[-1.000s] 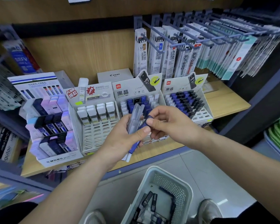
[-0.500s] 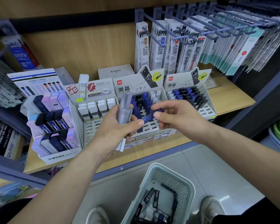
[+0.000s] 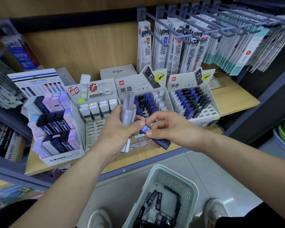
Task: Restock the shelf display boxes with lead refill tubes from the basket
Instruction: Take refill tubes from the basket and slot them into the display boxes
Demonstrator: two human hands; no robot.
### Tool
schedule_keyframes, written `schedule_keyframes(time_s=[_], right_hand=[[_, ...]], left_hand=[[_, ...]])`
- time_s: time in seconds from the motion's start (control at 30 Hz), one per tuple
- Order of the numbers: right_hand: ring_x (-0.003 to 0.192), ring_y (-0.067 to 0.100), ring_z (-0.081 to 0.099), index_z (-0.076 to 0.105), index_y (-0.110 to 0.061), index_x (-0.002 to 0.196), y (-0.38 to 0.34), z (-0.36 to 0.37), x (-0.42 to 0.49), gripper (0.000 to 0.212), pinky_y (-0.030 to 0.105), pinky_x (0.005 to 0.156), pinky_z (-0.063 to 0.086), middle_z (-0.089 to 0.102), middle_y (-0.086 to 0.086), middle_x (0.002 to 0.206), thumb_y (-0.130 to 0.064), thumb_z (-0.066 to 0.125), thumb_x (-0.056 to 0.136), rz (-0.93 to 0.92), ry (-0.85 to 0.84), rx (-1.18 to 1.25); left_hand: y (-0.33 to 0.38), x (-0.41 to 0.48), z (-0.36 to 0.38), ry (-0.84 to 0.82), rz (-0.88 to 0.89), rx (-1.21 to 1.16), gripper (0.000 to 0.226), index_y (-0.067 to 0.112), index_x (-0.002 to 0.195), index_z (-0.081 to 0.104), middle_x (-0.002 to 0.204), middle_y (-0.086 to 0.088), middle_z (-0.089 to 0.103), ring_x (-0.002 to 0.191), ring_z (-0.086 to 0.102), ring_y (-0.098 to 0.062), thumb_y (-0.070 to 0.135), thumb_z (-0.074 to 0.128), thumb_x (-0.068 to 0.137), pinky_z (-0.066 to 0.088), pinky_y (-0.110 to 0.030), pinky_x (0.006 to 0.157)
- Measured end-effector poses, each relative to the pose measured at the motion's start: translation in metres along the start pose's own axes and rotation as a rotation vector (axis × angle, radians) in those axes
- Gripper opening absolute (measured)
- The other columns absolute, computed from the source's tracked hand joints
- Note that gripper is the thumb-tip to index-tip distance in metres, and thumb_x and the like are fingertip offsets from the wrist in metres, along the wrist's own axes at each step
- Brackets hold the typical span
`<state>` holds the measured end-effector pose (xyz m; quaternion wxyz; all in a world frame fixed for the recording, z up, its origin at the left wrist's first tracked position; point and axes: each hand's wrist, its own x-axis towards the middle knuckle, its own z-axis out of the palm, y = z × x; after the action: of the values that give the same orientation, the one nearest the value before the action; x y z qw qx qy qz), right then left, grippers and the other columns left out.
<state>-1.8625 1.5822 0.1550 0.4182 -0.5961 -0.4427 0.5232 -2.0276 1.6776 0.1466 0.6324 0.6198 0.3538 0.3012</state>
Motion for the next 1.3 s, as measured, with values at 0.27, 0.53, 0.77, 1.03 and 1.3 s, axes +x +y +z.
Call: schedule_keyframes(time_s=[0.27, 0.53, 0.77, 1.03, 1.3], right_hand=[[0.08, 0.028, 0.074, 0.062, -0.025, 0.122, -0.006, -0.019, -0.005, 0.038, 0.051, 0.075, 0.06, 0.064, 0.009, 0.097, -0.002, 0.067, 0.092, -0.041, 0.102, -0.133], [0.077, 0.019, 0.067, 0.066, -0.02, 0.092, 0.0, -0.048, 0.028, 0.016, 0.043, 0.083, 0.059, 0.072, 0.002, 0.088, -0.014, 0.079, 0.084, -0.207, 0.475, -0.431], [0.081, 0.007, 0.065, 0.064, -0.022, 0.086, 0.012, -0.043, 0.051, 0.02, 0.011, 0.072, 0.05, 0.07, -0.005, 0.086, -0.007, 0.076, 0.085, -0.212, 0.431, -0.657], [0.081, -0.001, 0.062, 0.069, -0.025, 0.086, 0.013, -0.049, 0.053, 0.016, 0.002, 0.067, 0.04, 0.069, -0.011, 0.085, -0.012, 0.078, 0.084, -0.198, 0.38, -0.813], [0.091, 0.013, 0.054, 0.077, -0.023, 0.099, 0.023, -0.044, 0.061, 0.01, 0.032, 0.082, 0.048, 0.055, -0.01, 0.097, -0.024, 0.071, 0.091, -0.293, 0.408, -1.041]], left_hand=[[-0.01, 0.002, -0.017, 0.032, -0.067, 0.123, 0.033, 0.022, 0.114, 0.06, 0.076, 0.011, 0.068, 0.056, 0.057, -0.007, 0.015, 0.077, 0.086, 0.048, -0.03, 0.057], [-0.02, -0.008, -0.022, -0.065, -0.13, 0.205, 0.023, 0.019, 0.113, 0.059, 0.077, -0.004, 0.061, 0.053, 0.053, -0.009, 0.015, 0.069, 0.093, 0.048, -0.023, 0.054], [-0.024, -0.011, -0.028, -0.07, -0.113, 0.249, 0.016, 0.02, 0.105, 0.057, 0.061, 0.0, 0.057, 0.049, 0.05, -0.009, 0.015, 0.068, 0.094, 0.05, -0.024, 0.054], [-0.025, -0.01, -0.03, -0.065, -0.107, 0.24, 0.015, 0.021, 0.105, 0.057, 0.062, -0.001, 0.057, 0.049, 0.05, -0.01, 0.016, 0.067, 0.094, 0.049, -0.025, 0.055], [-0.027, -0.01, -0.029, -0.065, -0.116, 0.235, 0.016, 0.021, 0.105, 0.058, 0.065, 0.0, 0.057, 0.049, 0.05, -0.01, 0.016, 0.068, 0.094, 0.049, -0.027, 0.056]])
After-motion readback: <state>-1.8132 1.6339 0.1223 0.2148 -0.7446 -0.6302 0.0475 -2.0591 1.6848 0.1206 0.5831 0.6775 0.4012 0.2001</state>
